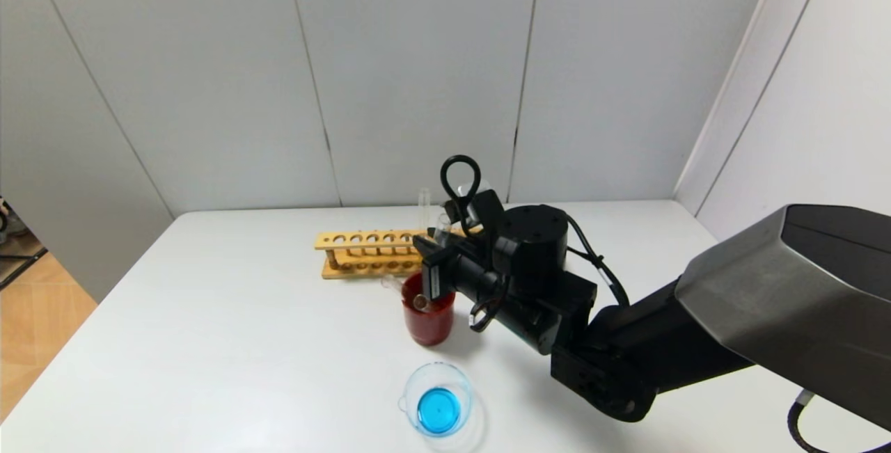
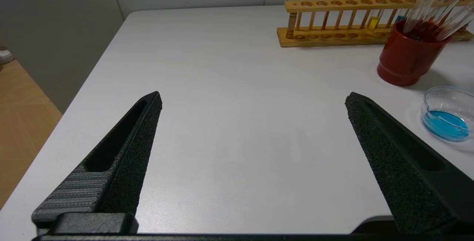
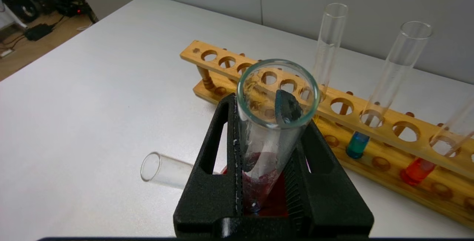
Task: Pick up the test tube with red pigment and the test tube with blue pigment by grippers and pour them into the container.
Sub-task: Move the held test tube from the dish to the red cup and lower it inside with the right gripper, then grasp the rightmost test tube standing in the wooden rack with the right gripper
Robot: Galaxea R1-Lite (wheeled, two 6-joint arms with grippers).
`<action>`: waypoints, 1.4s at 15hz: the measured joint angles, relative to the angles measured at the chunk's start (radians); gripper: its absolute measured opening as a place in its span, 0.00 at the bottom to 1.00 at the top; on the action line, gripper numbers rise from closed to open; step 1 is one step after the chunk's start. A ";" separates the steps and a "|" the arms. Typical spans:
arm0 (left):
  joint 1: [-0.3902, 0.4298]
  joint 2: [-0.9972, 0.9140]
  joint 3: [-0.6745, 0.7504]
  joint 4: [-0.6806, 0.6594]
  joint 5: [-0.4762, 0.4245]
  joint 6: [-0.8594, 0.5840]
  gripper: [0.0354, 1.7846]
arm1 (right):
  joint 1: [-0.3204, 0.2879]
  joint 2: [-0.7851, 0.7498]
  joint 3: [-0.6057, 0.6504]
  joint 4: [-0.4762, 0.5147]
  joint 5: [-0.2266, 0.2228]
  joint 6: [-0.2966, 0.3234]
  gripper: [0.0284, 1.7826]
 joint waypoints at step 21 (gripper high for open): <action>0.000 0.000 0.000 0.000 0.000 0.000 0.98 | -0.091 -0.084 -0.016 0.000 0.023 -0.003 0.98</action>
